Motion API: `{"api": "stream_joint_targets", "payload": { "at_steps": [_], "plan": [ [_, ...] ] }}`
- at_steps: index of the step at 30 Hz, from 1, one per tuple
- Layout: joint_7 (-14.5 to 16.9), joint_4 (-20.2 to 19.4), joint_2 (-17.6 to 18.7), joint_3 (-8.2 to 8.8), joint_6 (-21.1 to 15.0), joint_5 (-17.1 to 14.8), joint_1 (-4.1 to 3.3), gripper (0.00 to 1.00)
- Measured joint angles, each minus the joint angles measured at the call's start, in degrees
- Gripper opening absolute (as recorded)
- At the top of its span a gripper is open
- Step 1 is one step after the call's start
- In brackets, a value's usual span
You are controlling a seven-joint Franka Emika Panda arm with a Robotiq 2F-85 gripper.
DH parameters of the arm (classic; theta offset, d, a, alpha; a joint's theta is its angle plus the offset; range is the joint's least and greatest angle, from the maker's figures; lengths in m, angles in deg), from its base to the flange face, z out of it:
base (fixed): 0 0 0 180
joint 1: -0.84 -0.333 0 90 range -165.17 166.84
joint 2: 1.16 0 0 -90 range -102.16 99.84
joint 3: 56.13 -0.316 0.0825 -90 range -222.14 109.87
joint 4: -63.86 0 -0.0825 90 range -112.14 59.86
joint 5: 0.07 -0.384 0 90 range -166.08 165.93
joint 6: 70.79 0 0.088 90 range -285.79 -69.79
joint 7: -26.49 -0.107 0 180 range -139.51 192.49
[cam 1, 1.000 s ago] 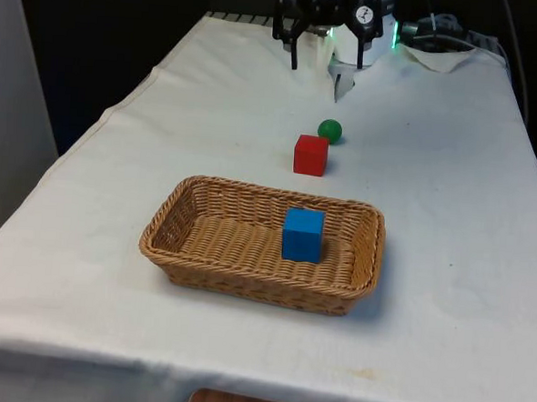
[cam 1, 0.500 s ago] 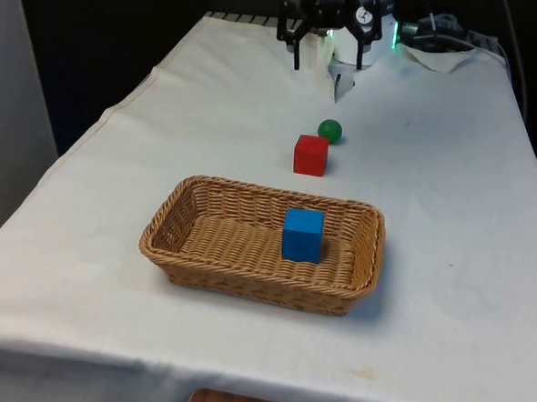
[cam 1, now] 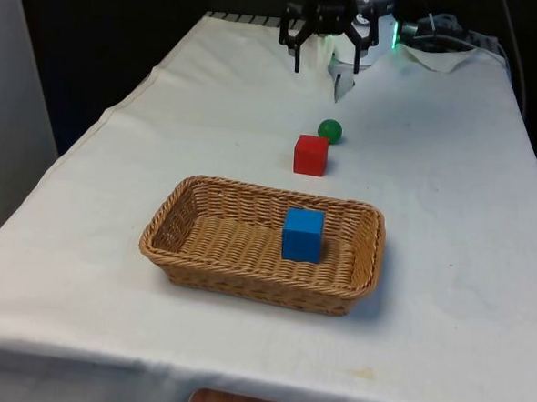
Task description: Place all non-red objects into the basket.
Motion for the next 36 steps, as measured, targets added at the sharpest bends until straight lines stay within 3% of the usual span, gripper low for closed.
{"api": "stream_joint_targets", "payload": {
  "at_steps": [11, 18, 28, 36],
  "plan": [
    [0.2, -5.6, -1.4, 0.17, -5.1, 0.1, 0.23, 1.00],
    [0.8, -10.5, -2.3, 0.74, -10.1, 0.0, 0.29, 1.00],
    [1.3, -13.2, -1.9, 1.09, -13.1, -0.7, 0.29, 1.00],
    [4.1, -13.1, 1.6, 0.40, -14.6, -6.0, 0.23, 1.00]
  ]
}}
